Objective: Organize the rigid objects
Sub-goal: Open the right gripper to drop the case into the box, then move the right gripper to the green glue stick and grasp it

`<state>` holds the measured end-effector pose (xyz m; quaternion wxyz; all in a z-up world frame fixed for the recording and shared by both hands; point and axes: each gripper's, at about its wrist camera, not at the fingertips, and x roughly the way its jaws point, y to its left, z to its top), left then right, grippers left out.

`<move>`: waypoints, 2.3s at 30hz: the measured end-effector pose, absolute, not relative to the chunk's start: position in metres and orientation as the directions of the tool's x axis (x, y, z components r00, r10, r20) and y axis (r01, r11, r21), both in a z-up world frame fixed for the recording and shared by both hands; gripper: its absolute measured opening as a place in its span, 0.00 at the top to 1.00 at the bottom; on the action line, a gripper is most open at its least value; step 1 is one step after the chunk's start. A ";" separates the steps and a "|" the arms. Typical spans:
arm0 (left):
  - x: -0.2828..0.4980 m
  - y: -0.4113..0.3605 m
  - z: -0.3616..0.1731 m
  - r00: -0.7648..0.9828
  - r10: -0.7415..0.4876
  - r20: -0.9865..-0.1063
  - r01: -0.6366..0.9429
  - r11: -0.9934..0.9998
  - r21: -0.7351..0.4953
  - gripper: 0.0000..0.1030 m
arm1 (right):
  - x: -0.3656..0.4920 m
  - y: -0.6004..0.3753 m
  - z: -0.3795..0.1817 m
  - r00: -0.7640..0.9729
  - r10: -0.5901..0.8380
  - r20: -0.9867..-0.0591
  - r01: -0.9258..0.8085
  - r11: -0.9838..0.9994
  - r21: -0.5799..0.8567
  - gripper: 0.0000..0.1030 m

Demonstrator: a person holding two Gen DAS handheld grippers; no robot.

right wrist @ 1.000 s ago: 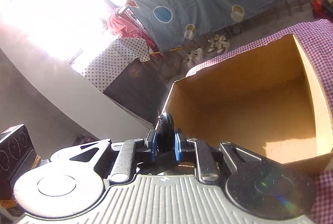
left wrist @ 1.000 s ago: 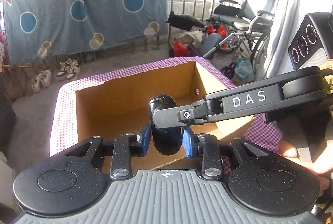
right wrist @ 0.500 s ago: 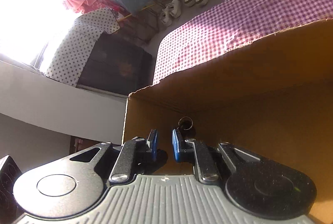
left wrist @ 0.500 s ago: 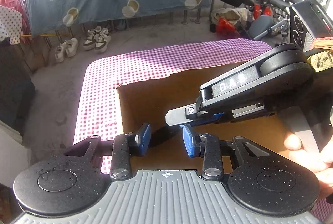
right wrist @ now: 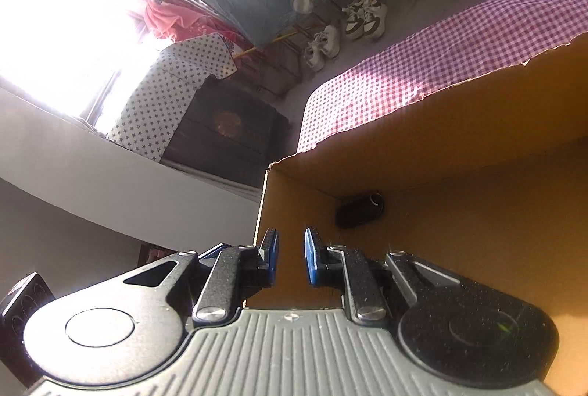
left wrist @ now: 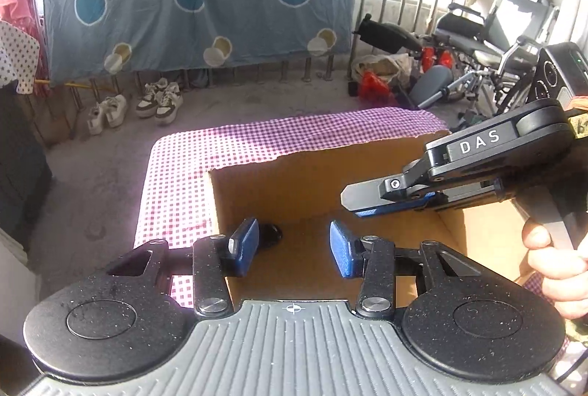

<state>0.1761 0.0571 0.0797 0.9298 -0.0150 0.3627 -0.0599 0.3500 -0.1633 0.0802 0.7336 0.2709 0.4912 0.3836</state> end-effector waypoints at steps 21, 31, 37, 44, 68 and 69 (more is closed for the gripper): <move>0.056 -0.062 -0.014 0.532 -0.404 -0.744 0.399 0.895 -0.200 0.53 | 0.127 -0.322 0.009 0.407 0.718 -0.565 -0.185 0.671 0.718 0.81; 0.088 -0.091 -0.050 0.453 -0.382 -0.805 0.360 0.905 -0.227 0.56 | 0.154 -0.301 -0.037 0.321 0.722 -0.613 -0.149 0.678 0.720 0.81; 0.087 -0.096 -0.058 0.452 -0.371 -0.811 0.354 0.909 -0.218 0.56 | 0.155 -0.294 -0.049 0.282 0.728 -0.625 -0.161 0.678 0.717 0.81; 0.074 -0.097 -0.061 0.445 -0.383 -0.809 0.383 0.899 -0.215 0.57 | 0.136 -0.308 -0.050 0.262 0.732 -0.629 -0.158 0.675 0.721 0.81; 0.067 -0.101 -0.060 0.471 -0.327 -0.819 0.379 0.914 -0.147 0.73 | 0.107 -0.298 -0.044 0.335 0.692 -0.639 -0.172 0.712 0.681 0.81; 0.066 -0.099 -0.059 0.470 -0.332 -0.818 0.376 0.914 -0.155 0.73 | 0.106 -0.297 -0.044 0.338 0.692 -0.638 -0.170 0.712 0.682 0.81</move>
